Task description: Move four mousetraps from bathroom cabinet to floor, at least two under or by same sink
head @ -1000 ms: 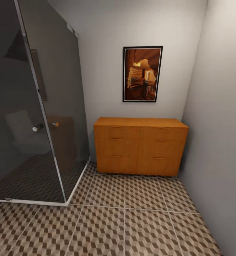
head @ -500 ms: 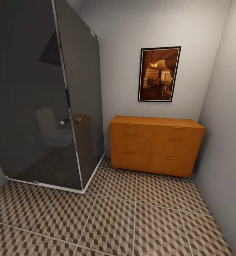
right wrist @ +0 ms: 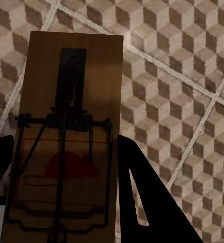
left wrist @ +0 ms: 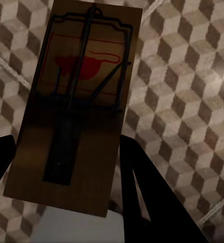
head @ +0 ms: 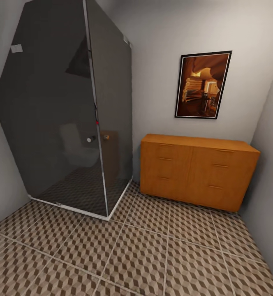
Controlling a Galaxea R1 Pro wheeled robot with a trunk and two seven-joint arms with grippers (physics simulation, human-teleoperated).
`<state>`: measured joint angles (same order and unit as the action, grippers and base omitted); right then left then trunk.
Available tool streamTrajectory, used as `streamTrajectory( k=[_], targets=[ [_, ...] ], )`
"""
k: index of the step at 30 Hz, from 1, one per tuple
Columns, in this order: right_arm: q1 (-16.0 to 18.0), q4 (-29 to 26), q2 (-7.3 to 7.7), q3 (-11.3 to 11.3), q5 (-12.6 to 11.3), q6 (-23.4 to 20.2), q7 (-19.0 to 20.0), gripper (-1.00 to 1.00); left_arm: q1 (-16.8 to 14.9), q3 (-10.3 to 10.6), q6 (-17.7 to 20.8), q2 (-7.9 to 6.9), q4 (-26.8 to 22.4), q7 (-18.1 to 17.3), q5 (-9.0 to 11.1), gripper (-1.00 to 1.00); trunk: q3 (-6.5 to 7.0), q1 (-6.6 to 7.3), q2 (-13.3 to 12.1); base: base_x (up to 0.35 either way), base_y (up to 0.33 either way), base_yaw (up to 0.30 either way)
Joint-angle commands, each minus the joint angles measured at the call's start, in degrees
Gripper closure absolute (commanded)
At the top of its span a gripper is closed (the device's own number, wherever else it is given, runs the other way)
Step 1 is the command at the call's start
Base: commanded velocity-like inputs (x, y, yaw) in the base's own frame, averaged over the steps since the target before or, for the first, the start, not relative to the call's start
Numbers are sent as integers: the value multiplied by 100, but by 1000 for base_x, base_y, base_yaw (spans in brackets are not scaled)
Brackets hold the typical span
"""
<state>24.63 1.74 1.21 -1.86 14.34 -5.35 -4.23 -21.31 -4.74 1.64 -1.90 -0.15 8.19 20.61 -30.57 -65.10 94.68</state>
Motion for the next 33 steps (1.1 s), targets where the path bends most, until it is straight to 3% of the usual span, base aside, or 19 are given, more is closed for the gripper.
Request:
streamTrajectory(
  k=[1, 8, 33],
  targets=[
    [7, 11, -6, -20, 32, -7, -25, 100, 2, -44, 22, 6, -3, 25, -39, 100, -6, 1, 3, 0, 0, 42],
    [7, 11, -23, -16, 33, -1, -18, 100, 12, -47, 21, 4, -3, 23, -33, 100, -6, 1, 3, 0, 0, 153],
    [7, 11, -33, -16, 43, 7, 1, 100, 13, -46, 21, 6, -3, 28, -30, 100, -6, 1, 3, 0, 0, 279]
  ],
)
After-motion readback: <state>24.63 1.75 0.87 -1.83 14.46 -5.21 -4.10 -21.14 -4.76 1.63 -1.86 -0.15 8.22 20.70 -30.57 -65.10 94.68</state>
